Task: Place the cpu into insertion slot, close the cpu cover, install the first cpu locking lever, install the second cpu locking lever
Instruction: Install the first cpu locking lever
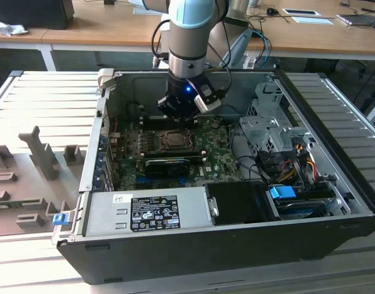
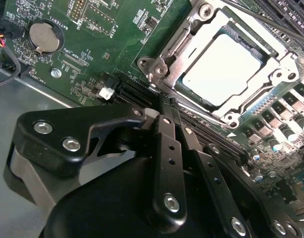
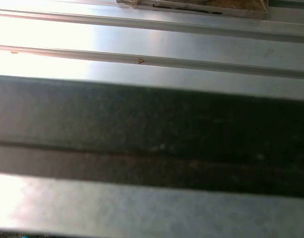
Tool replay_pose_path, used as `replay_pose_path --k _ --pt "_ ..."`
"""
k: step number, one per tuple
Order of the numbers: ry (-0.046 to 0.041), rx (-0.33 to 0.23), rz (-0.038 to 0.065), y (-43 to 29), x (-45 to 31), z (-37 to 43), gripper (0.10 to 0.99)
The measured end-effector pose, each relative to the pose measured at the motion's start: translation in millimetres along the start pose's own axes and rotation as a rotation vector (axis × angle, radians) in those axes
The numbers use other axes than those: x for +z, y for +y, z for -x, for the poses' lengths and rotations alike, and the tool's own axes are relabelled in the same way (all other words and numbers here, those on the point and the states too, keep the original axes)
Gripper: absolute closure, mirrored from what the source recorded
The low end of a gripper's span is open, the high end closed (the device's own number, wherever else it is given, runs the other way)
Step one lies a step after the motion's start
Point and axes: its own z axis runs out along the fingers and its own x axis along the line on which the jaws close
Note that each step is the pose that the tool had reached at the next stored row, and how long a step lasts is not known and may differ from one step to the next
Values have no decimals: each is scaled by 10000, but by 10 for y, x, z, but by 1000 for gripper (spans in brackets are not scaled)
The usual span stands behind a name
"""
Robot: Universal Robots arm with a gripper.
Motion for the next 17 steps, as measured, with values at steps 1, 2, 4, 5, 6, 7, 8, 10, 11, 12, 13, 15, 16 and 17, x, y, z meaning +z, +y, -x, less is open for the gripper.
replay_pose_path --k 1,2,4,5,6,7,8,10,11,12,13,15,16,17 --pt "0 0 0 0 5 0 980" --pt "1 0 0 -2 7 0 980" --pt "-1 -1 2 -7 8 0 980" --pt "-1 0 1 -8 8 0 980" --pt "-1 0 2 -10 8 -1 980" --pt "-1 1 1 -11 7 -1 980" --pt "-1 1 0 -12 7 -1 980" --pt "0 0 -1 -16 4 -1 980" --pt "-1 0 1 -15 3 -1 980" --pt "-2 1 1 -15 0 -1 980" --pt "-1 1 2 -15 -7 -1 980" --pt "-2 0 3 -16 -7 -1 980" --pt "-1 0 1 -17 -8 -1 980" --pt "-1 0 2 -18 -8 -1 980"
